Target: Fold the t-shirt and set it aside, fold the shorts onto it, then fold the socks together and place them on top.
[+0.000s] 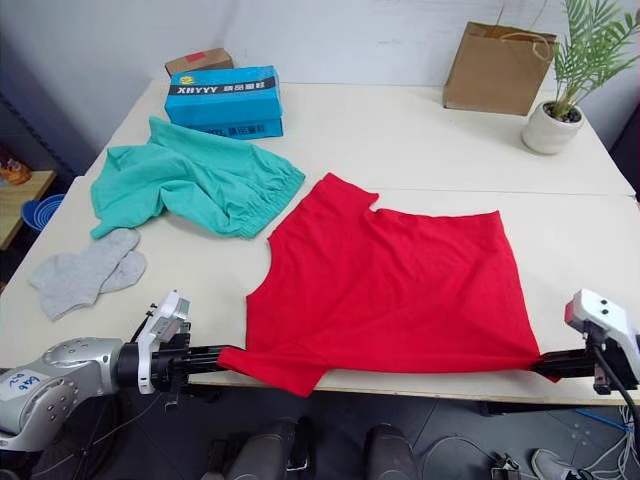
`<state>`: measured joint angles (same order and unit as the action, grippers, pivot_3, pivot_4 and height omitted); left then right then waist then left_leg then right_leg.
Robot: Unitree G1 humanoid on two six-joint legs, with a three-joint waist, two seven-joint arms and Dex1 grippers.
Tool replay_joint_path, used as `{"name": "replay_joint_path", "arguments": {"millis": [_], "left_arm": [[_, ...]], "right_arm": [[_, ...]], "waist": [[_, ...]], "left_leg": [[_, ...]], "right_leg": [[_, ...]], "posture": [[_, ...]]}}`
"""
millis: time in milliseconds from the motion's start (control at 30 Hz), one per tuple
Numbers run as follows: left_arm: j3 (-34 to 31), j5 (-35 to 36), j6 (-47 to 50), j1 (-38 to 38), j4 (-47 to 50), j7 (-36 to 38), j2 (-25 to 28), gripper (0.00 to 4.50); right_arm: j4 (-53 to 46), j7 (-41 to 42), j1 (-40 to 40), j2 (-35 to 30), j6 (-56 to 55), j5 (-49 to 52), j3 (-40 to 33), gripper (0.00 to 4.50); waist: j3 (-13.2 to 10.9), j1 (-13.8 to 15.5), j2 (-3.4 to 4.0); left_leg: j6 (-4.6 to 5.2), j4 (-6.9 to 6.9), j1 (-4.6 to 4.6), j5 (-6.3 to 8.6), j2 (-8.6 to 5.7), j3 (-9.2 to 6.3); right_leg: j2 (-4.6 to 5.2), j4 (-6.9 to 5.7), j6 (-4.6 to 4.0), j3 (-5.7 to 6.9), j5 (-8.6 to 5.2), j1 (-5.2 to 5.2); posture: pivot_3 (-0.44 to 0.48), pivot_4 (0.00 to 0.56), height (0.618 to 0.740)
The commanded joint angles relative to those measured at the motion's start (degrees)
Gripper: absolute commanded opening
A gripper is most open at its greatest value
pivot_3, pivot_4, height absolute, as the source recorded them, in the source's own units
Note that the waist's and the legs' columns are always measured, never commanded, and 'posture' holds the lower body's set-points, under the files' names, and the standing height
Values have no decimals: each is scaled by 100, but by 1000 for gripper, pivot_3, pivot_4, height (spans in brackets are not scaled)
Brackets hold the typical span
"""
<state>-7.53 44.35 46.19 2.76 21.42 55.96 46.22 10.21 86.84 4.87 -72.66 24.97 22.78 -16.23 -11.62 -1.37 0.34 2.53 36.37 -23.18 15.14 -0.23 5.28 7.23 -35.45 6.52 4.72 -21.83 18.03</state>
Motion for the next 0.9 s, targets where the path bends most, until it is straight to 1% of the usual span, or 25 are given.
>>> {"name": "replay_joint_path", "arguments": {"millis": [33,200,367,400,467,500,600,667,700,733,800,833,867,900], "left_arm": [[-298,267,333,-163,-204,-153,24,36],[-282,397,675,-497,-543,-339,-83,36],[-221,430,939,-670,-696,-458,-153,36],[-218,452,997,-696,-703,-484,-173,229],[-239,435,1016,-735,-698,-594,-243,607],[-234,399,1005,-748,-690,-647,-270,903],[-312,386,979,-743,-668,-795,-382,1840],[-446,404,953,-730,-670,-984,-489,2442],[-548,395,940,-727,-688,-1129,-564,2772],[-631,391,922,-717,-696,-1235,-627,3076],[-850,304,720,-678,-725,-1494,-814,3710],[-947,151,349,-655,-713,-1542,-936,4026],[-1044,105,153,-647,-703,-1588,-1024,4307],[-1101,77,26,-641,-703,-1597,-1073,4465]], "right_arm": [[221,71,-400,-110,53,-2,40,0],[590,59,-1087,141,-44,-179,593,0],[715,-123,-1573,383,473,-102,876,0],[748,-191,-1628,441,526,-80,857,0],[818,-271,-1671,534,351,-123,819,443],[851,-337,-1676,578,360,-113,773,656],[941,-488,-1583,622,193,-90,545,1666],[1026,-641,-1486,717,-438,-102,225,2326],[994,-711,-1403,725,-425,-35,48,2656],[981,-791,-1316,770,-648,-25,-139,3008],[832,-950,-1028,863,-962,24,-586,3682],[702,-1039,-893,928,-1021,88,-828,4031],[600,-1144,-794,999,-1114,123,-1027,4315],[512,-1222,-726,1055,-1167,141,-1152,4472]], "waist": [[0,-12,1],[0,-11,-2],[0,-7,-3],[0,-1,-3],[0,4,-3],[0,7,-4],[-1,8,-4],[-2,26,-6],[-3,29,-9],[-3,36,-9],[-4,80,-10],[-4,107,-11],[-5,123,-12],[-4,125,-16]], "left_leg": [[4,0,0,-2,0,0],[7,-2,1,-14,-1,0],[23,-3,-3,-26,-2,1],[22,-3,-8,-27,-3,1],[19,-6,-9,-30,-3,0],[18,-8,-9,-31,-3,0],[19,-8,-9,-32,-4,2],[19,-8,-9,-33,-4,2],[19,-6,-9,-33,-4,2],[20,-6,-9,-35,-4,3],[20,-5,-9,-37,-4,3],[19,-5,-8,-39,-4,4],[19,-5,-7,-39,-4,4],[18,-5,-7,-41,-4,6]], "right_leg": [[0,-1,0,0,0,1],[-1,-9,0,2,0,5],[0,-33,14,1,8,24],[1,-43,17,0,9,34],[-1,-47,17,1,9,37],[-1,-47,17,2,9,37],[-2,-47,19,3,10,37],[-3,-47,21,3,11,37],[-4,-48,21,3,11,36],[-5,-48,22,3,12,36],[-5,-50,24,2,13,36],[-6,-50,25,1,14,36],[-7,-50,25,1,14,36],[-7,-50,26,-1,14,36]], "posture": [[0,150,740],[0,150,740],[0,150,740],[0,150,740],[0,150,740],[0,150,740],[0,150,740],[0,150,740],[0,150,740],[0,150,740],[0,150,740],[0,150,740],[0,150,740],[0,150,740]]}}
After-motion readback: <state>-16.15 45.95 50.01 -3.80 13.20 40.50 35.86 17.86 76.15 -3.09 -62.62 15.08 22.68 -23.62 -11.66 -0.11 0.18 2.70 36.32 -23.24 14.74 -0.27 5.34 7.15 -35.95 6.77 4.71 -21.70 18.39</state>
